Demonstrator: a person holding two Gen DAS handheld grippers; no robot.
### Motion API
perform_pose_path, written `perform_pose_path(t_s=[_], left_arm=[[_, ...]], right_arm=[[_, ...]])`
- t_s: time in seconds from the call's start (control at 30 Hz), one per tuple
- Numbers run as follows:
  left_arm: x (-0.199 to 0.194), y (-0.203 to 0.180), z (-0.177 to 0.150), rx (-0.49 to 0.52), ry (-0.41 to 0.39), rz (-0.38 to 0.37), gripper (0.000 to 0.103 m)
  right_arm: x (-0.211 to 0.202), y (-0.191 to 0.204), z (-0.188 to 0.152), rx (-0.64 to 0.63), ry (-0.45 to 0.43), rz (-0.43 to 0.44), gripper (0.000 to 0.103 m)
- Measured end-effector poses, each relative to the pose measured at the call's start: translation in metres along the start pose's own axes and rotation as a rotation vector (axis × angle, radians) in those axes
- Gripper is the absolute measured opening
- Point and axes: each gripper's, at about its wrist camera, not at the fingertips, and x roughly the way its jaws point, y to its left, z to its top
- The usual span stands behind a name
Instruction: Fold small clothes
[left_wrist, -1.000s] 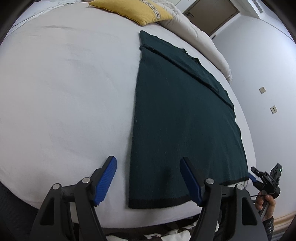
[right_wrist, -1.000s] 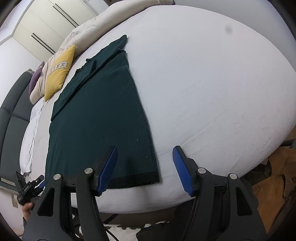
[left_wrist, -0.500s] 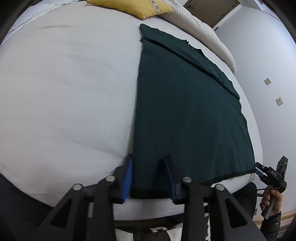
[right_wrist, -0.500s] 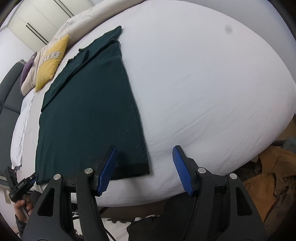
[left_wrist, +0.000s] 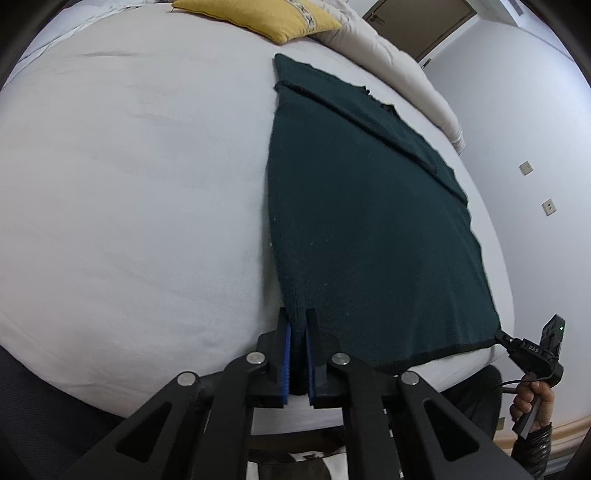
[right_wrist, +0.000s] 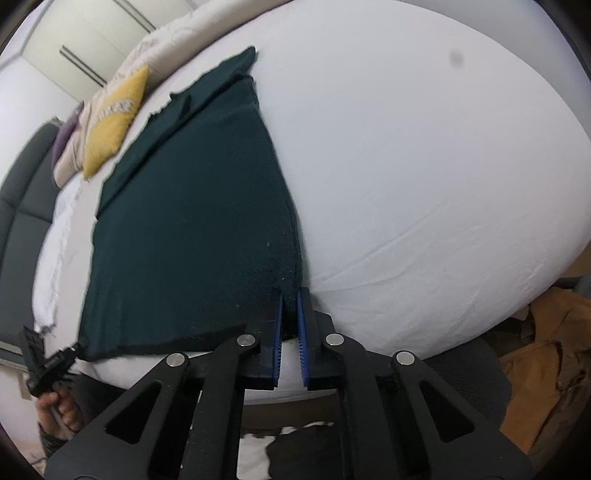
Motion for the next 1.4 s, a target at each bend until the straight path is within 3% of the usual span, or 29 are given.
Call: perform_pose_path(t_s=[0.4,0.63,0.8,1.13,1.4], left_arm=[[-0.033,-0.003,0.020,-0.081,-0.084,-0.184,0.006],[-0.045,-0.001,0.054,-0.158,-0.138,-0.299,0.006],[-0.050,-0.003,0.093,-0.186,-0.181,-0.350,0.006],[-0.030,-0.013,0.176,-0.178,-0.234,-0.325,0.006],[0.024,-0.012,0.244,-0.201,-0.226,-0.284,0.006]], right_arm=[[-0.034,0.018,0.023,0.062,-0.083,0.223,0.006],[-0.049,0.032,0.051,0.100,-0.143,0.337,0.006],[-0.052,0.046,0.094,0.144,-0.192,0.398,0.006],[-0.025,0.069,0.193,0.164,-0.270,0.395,0.006],[0.029,0.086,0.272,0.175,-0.288,0.340,0.006]])
